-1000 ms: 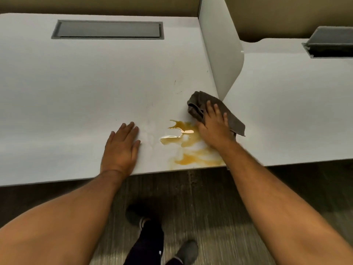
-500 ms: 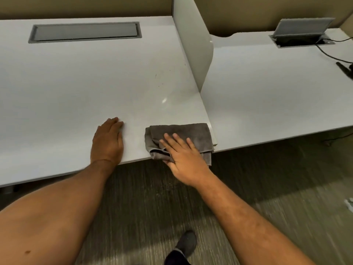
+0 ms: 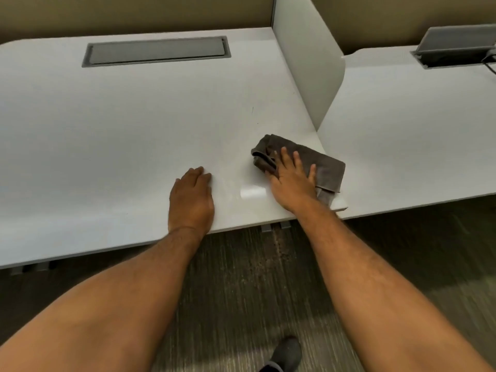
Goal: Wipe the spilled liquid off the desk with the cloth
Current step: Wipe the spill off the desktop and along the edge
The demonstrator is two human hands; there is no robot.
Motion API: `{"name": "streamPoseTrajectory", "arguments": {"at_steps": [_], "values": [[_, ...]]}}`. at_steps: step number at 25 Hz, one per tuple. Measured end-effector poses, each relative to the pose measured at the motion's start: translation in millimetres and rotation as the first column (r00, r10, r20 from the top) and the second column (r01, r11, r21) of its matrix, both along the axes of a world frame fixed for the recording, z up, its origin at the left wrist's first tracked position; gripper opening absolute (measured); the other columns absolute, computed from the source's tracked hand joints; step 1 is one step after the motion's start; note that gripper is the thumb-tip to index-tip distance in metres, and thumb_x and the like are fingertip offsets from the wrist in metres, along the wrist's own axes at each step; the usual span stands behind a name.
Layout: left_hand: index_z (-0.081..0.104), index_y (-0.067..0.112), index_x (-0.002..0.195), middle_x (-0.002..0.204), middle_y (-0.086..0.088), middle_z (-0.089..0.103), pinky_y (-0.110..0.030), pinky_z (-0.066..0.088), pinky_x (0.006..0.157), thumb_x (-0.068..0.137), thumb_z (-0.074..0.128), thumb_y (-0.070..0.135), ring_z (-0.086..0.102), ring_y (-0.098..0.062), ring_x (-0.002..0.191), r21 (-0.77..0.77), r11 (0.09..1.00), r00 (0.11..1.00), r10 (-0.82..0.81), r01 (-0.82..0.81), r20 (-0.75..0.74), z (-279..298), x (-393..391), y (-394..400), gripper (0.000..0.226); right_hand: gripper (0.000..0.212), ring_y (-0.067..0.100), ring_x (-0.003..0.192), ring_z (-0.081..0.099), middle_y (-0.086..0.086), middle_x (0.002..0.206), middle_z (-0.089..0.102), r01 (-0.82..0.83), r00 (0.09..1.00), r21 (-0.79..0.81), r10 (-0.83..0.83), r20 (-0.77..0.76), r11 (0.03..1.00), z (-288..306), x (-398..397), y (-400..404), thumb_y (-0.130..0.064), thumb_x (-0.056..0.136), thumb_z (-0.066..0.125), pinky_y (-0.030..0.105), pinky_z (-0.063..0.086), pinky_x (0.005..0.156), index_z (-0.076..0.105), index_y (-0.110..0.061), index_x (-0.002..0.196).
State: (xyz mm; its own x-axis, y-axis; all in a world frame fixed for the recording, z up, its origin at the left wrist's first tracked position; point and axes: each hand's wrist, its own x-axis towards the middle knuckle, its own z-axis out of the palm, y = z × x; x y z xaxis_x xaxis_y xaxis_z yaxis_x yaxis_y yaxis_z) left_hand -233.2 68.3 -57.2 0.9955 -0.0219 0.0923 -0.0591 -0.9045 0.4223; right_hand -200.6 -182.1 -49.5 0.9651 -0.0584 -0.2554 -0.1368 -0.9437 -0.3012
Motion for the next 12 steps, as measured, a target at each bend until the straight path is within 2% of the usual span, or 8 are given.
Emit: {"name": "streamPoseTrajectory", "arguments": {"at_steps": [3, 6, 9, 10, 11, 12], "values": [[0.060, 0.008, 0.150, 0.163, -0.013, 0.052, -0.049, 0.026, 0.132, 0.110, 0.048, 0.015, 0.043, -0.034, 0.155, -0.015, 1.000, 1.000, -0.017, 0.017, 0.006, -2.5, -0.4, 3.5, 0.043, 0.062, 0.019, 0.168, -0.005, -0.010, 0.183, 0.002, -0.092, 0.994, 0.060, 0.088, 0.072, 0.994, -2.6, -20.7, 26.3, -0.045, 0.113, 0.031, 0.062, -0.012, 0.129, 0.012, -0.034, 0.172], [0.061, 0.010, 0.150, 0.159, -0.011, 0.057, -0.045, 0.028, 0.132, 0.108, 0.047, 0.010, 0.048, -0.032, 0.151, -0.106, 0.994, 1.000, -0.009, 0.010, 0.009, -2.7, -5.2, 4.2, 0.044, 0.061, 0.011, 0.167, 0.004, -0.012, 0.181, 0.019, -0.102, 0.985, 0.212, 0.070, 0.156, 0.972, -2.3, -74.0, 29.5, -0.043, 0.112, 0.039, 0.051, -0.012, 0.131, 0.022, -0.033, 0.170], [0.063, 0.010, 0.147, 0.155, -0.011, 0.061, -0.042, 0.034, 0.127, 0.107, 0.047, 0.012, 0.053, -0.033, 0.145, -0.096, 0.995, 0.999, -0.016, 0.019, 0.034, -3.2, -3.6, 5.4, 0.043, 0.062, 0.012, 0.167, 0.005, -0.008, 0.180, 0.024, -0.102, 0.991, 0.322, 0.068, 0.114, 0.941, 5.1, -124.0, 21.9, -0.048, 0.109, 0.041, 0.050, -0.011, 0.133, 0.026, -0.037, 0.168], [0.064, 0.010, 0.145, 0.153, -0.012, 0.062, -0.043, 0.036, 0.125, 0.108, 0.048, 0.016, 0.055, -0.033, 0.143, -0.082, 0.996, 0.999, -0.034, 0.037, 0.038, -3.2, -4.6, 3.3, 0.042, 0.060, 0.016, 0.167, 0.004, -0.007, 0.180, 0.025, -0.046, 0.998, 0.404, 0.030, 0.048, 0.914, 7.6, -139.2, 15.3, -0.051, 0.109, 0.042, 0.052, -0.008, 0.134, 0.029, -0.041, 0.167], [0.065, 0.011, 0.144, 0.152, -0.012, 0.063, -0.045, 0.038, 0.123, 0.108, 0.048, 0.022, 0.056, -0.034, 0.141, -0.055, 0.996, 0.997, -0.062, 0.065, 0.045, -2.7, -4.3, 1.1, 0.041, 0.057, 0.022, 0.167, 0.009, -0.006, 0.178, 0.030, 0.060, 0.998, 0.542, -0.044, -0.042, 0.838, 11.3, -152.0, 8.2, -0.053, 0.108, 0.044, 0.054, -0.002, 0.135, 0.036, -0.044, 0.163], [0.065, 0.011, 0.144, 0.152, -0.012, 0.063, -0.047, 0.041, 0.121, 0.108, 0.049, 0.027, 0.057, -0.034, 0.140, -0.020, 0.995, 0.994, -0.099, 0.100, 0.053, -2.2, -4.1, 0.0, 0.042, 0.051, 0.026, 0.164, 0.022, -0.004, 0.172, 0.042, 0.198, 0.980, 0.705, -0.142, -0.137, 0.682, 15.9, -163.3, 2.3, -0.053, 0.107, 0.048, 0.056, 0.010, 0.135, 0.048, -0.044, 0.157]]}}
